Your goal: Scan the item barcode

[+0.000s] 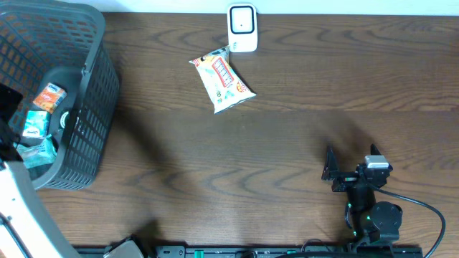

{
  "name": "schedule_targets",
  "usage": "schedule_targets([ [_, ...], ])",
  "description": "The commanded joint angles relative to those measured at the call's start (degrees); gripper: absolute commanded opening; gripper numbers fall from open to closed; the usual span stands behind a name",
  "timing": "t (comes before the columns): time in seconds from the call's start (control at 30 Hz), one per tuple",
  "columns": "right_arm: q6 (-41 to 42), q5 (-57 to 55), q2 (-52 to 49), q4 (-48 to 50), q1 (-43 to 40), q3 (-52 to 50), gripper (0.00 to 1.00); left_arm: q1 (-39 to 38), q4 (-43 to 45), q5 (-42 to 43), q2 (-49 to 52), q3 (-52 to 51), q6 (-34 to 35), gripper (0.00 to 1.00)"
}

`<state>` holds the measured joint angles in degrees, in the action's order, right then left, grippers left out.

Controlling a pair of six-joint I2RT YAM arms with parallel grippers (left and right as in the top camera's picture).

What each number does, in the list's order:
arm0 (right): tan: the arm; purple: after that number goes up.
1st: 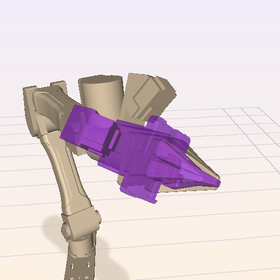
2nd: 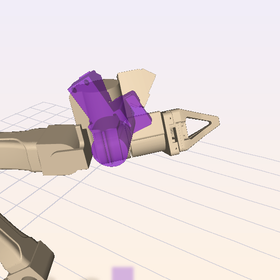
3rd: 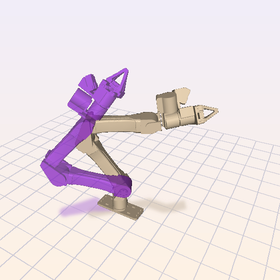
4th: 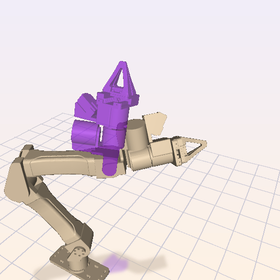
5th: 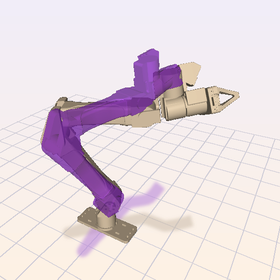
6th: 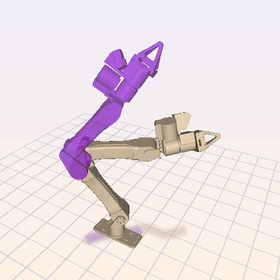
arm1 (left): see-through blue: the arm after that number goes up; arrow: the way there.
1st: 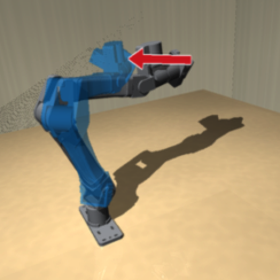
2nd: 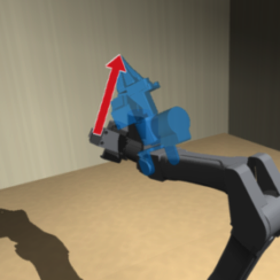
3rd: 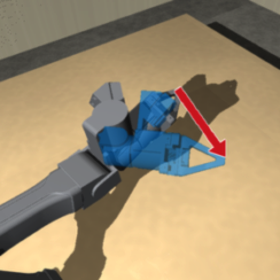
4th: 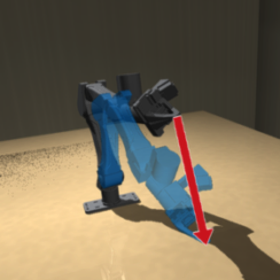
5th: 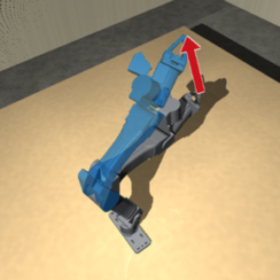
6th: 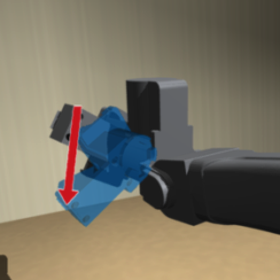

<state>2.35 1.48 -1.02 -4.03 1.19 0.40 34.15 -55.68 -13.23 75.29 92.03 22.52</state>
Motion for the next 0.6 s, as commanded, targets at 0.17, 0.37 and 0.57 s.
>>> schedule_targets([
  [0.17, 0.6, -0.5, 0.0, -0.3, -0.5, -0.1, 0.99, 0.2, -3.7, 2.0, 6.4, 0.1, 4.4, 0.98],
  [0.37, 0.6, -0.5, 0.0, -0.3, -0.5, -0.1, 0.99, 0.2, -7.7, -3.1, 10.5, 0.1, 9.6, 0.98],
  [0.57, 0.6, -0.5, 0.0, -0.3, -0.4, -0.1, 0.99, 0.2, -8.3, -4.4, 13.2, 0.1, 12.1, 0.98],
])
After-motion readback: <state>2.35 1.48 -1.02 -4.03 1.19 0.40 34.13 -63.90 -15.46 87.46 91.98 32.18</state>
